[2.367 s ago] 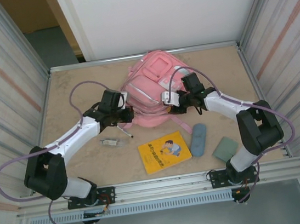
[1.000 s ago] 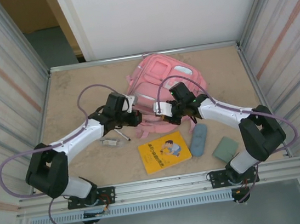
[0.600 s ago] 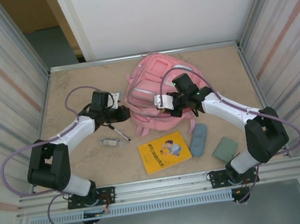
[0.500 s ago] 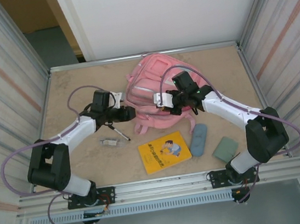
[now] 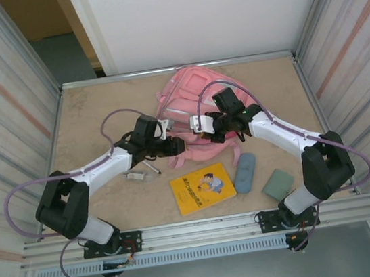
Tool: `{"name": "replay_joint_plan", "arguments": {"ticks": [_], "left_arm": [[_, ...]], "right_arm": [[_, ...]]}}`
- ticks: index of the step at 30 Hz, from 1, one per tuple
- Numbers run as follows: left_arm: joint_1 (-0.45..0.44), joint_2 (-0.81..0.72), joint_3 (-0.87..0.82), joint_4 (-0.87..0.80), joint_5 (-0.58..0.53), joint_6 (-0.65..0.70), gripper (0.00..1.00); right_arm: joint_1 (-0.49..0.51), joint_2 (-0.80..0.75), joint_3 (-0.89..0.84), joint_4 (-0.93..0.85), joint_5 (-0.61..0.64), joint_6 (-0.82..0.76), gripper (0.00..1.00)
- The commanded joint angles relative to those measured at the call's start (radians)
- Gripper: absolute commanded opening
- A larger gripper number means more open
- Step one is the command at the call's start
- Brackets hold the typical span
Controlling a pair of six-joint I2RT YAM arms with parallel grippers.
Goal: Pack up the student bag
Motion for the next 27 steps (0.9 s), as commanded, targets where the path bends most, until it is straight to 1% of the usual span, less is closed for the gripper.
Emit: {"name": "replay_joint_plan", "arguments": {"ticks": [1,3,5,9,11,13,16,22,25,27], "left_arm": [[0.000,0.032,0.018,0.047,0.003,-0.035,0.35],[0.000,0.048,0.022,0.069,0.043,-0.032,0.33],[0.000,0.062,0.027,0.102,0.114,-0.027,0.32],[0.002,0.074,0.005,0.192,0.200,-0.050,0.32],[0.009,0.090,0.008,0.211,0.249,-0.060,0.29],[0.012,0.093,0.009,0.195,0.249,-0.059,0.25],[0.020,0.089,-0.012,0.183,0.220,-0.052,0.21],[0.060,0.101,-0.036,0.169,0.201,-0.076,0.21],[0.060,0.116,-0.030,0.163,0.199,-0.068,0.16],[0.060,0.122,-0.016,0.146,0.204,-0.059,0.13]], "right_arm": [[0.008,-0.006,0.038,0.036,-0.052,-0.010,0.00],[0.008,-0.010,0.032,0.040,-0.060,-0.007,0.00],[0.007,-0.010,0.027,0.051,-0.067,-0.006,0.00],[0.008,-0.002,0.034,0.045,-0.065,-0.005,0.00],[0.008,-0.007,0.023,0.051,-0.070,-0.002,0.00],[0.008,-0.005,0.021,0.054,-0.069,-0.002,0.00],[0.008,-0.004,0.027,0.042,-0.064,-0.004,0.00],[0.006,0.003,0.023,0.050,-0.067,-0.001,0.00],[0.008,0.002,0.019,0.051,-0.065,-0.001,0.00],[0.008,0.002,0.011,0.059,-0.064,-0.001,0.00]]}}
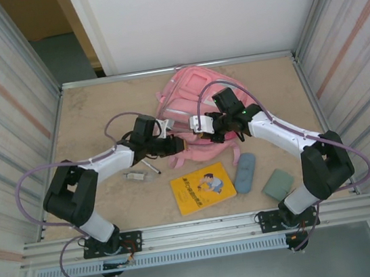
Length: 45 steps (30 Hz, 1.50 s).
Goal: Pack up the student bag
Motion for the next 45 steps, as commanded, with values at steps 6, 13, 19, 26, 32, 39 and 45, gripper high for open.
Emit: {"name": "replay_joint_plan", "arguments": {"ticks": [6,13,19,26,32,39,45], "left_arm": [[0.007,0.039,0.023,-0.010,0.028,0.025,0.22],[-0.001,0.069,0.032,-0.016,0.020,0.034,0.23],[0.015,0.050,0.019,-0.025,0.001,0.055,0.00],[0.066,-0.001,0.037,-0.116,-0.075,0.120,0.00],[0.177,0.029,0.012,-0.072,-0.153,0.105,0.00],[0.184,0.020,0.034,-0.059,-0.062,0.234,0.00],[0.061,0.063,0.051,0.009,0.051,0.229,0.00]], "right_arm": [[0.007,-0.001,0.007,0.047,-0.047,-0.001,0.00],[0.005,0.005,0.005,0.053,-0.044,-0.001,0.00],[-0.009,0.000,0.000,0.055,-0.043,-0.006,0.00],[-0.011,0.003,-0.004,0.018,0.025,-0.048,0.00],[-0.018,-0.011,-0.039,0.000,0.108,-0.077,0.00],[-0.038,0.009,-0.052,0.083,0.210,-0.080,0.00],[-0.119,0.048,-0.033,0.178,0.180,-0.099,0.00]]}}
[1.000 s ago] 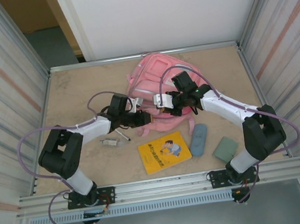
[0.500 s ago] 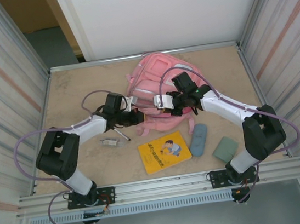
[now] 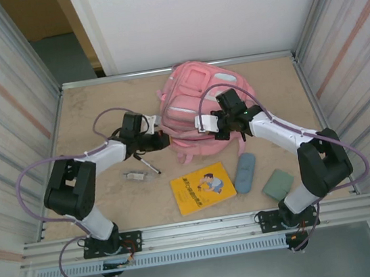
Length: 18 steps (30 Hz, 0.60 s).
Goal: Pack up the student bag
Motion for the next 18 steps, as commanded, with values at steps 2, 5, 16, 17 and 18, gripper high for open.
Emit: {"name": "replay_joint_plan", "arguments": {"ticks": [2,5,16,17,18], "left_arm": [[-0.107,0.025,0.026,0.066,0.085,0.010,0.00],[-0.161,0.056,0.040,0.096,0.042,-0.024,0.00],[-0.217,0.068,0.045,0.229,-0.062,-0.110,0.00],[-0.216,0.065,0.051,0.220,-0.069,-0.102,0.00],[-0.214,0.065,0.057,0.210,-0.071,-0.096,0.00]], "right_arm": [[-0.071,0.039,0.027,0.150,-0.011,-0.035,0.00],[-0.073,0.080,0.025,0.269,0.053,-0.022,0.16],[-0.004,-0.063,-0.263,0.689,0.271,0.294,0.50],[0.007,-0.077,-0.289,0.696,0.296,0.305,0.54],[0.015,-0.093,-0.303,0.699,0.322,0.336,0.55]]}}
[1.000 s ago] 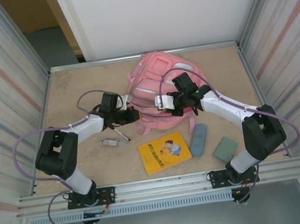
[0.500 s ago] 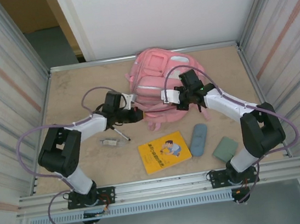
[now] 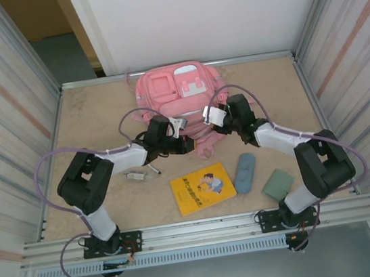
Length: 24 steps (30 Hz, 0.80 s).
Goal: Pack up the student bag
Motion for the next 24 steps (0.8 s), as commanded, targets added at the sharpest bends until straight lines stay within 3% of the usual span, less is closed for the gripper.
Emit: {"name": "replay_joint_plan", "arguments": {"ticks": [1,2,3,4,6,7,8,9,10,12,13,19,24], "left_arm": [[0.003,-0.023,0.046,-0.009,-0.017,0.018,0.00],[0.007,-0.021,0.059,-0.034,-0.016,0.024,0.00],[0.009,-0.019,0.066,-0.052,-0.013,0.030,0.00],[0.011,-0.020,0.068,-0.058,-0.010,0.031,0.00],[0.010,-0.020,0.059,-0.043,-0.009,0.030,0.00],[0.011,-0.016,0.054,-0.032,-0.008,0.025,0.00],[0.010,-0.010,0.056,-0.028,-0.001,0.025,0.00],[0.011,-0.003,0.063,-0.033,0.003,0.025,0.00],[0.011,0.002,0.071,-0.041,0.009,0.023,0.00],[0.008,0.009,0.075,-0.039,0.017,0.020,0.00],[0.005,0.009,0.073,-0.030,0.015,0.020,0.00],[-0.002,0.028,0.088,0.004,0.037,0.028,0.00],[-0.030,0.004,0.065,0.066,0.019,0.055,0.00]], "right_arm": [[0.035,-0.076,-0.049,0.141,0.136,0.189,0.55],[0.033,-0.113,-0.056,0.127,0.151,0.253,0.55],[0.026,-0.144,-0.063,0.129,0.172,0.332,0.62],[0.011,-0.182,-0.064,0.121,0.201,0.456,0.98],[-0.038,-0.240,-0.023,0.012,0.256,0.804,0.99],[-0.067,-0.261,0.024,-0.118,0.315,1.046,0.99],[-0.099,-0.270,0.094,-0.367,0.383,1.423,0.99],[-0.147,-0.268,0.150,-0.579,0.334,1.674,0.99],[-0.207,-0.258,0.174,-0.681,0.147,1.833,0.99],[-0.216,-0.242,0.127,-0.647,-0.145,2.011,0.99],[-0.179,-0.240,0.113,-0.657,-0.181,2.085,0.99],[0.073,-0.186,0.174,-0.732,-0.074,2.285,0.99],[0.091,-0.063,0.192,-0.661,-0.141,2.385,0.89]]}}
